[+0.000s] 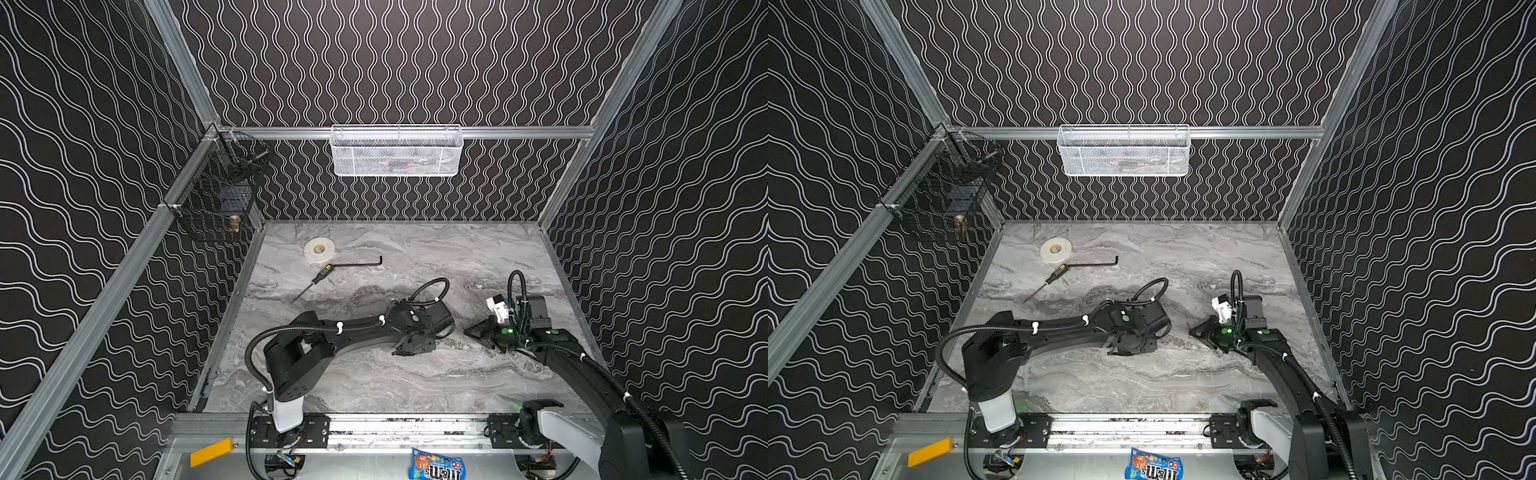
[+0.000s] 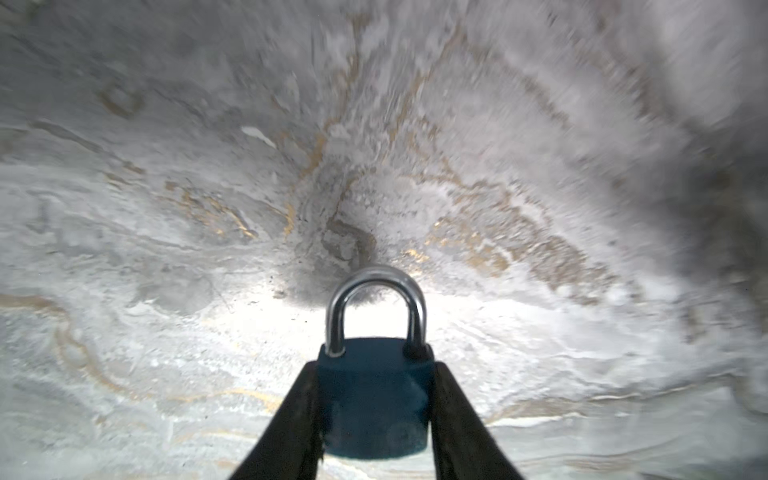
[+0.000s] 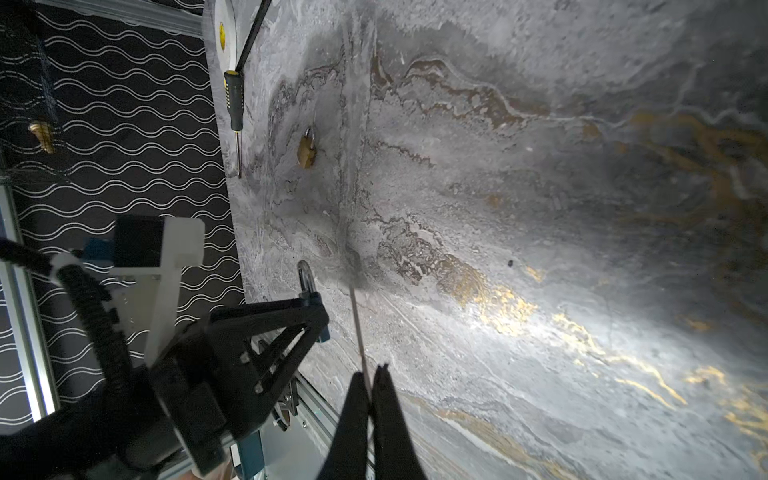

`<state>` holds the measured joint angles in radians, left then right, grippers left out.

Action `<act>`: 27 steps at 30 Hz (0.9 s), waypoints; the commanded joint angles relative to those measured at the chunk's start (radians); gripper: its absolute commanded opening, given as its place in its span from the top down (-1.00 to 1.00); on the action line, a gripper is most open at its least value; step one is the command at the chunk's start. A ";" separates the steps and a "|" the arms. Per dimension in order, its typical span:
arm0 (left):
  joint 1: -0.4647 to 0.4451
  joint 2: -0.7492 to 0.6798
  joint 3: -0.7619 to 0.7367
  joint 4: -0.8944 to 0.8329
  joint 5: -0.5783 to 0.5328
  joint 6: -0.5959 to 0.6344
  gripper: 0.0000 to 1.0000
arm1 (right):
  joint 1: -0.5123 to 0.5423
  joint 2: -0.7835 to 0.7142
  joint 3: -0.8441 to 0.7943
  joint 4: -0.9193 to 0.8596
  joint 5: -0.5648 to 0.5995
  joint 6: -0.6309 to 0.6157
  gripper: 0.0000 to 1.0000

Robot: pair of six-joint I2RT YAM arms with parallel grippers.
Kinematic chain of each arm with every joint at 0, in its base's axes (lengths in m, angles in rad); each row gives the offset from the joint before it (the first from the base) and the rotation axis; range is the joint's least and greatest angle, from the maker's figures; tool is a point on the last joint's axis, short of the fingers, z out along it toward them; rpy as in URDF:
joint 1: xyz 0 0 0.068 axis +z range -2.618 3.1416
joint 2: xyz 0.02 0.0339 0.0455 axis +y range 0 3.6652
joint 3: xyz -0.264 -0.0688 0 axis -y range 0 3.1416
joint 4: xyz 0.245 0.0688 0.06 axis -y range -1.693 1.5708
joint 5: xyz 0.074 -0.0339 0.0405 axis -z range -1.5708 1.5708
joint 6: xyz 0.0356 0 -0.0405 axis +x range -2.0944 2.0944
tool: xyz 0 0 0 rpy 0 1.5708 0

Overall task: Unlock with the key
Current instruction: 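Lift the blue padlock with the left gripper while the right gripper approaches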

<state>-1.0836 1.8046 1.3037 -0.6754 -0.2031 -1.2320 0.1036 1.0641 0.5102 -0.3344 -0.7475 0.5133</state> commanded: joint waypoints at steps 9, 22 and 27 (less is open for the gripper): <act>0.004 -0.209 -0.069 0.097 -0.213 -0.070 0.48 | 0.215 0.035 0.109 -0.021 0.084 0.031 1.00; 0.007 -0.307 -0.086 0.132 -0.309 -0.088 0.63 | 0.461 0.039 0.095 0.221 0.136 0.254 1.00; 0.008 -0.326 -0.094 0.141 -0.321 -0.102 0.65 | 0.527 0.014 0.080 0.333 0.202 0.346 1.00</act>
<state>-1.0771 1.4899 1.2057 -0.5690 -0.4778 -1.3083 0.6113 1.0904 0.5907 -0.1261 -0.5999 0.7750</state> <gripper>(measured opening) 0.401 0.059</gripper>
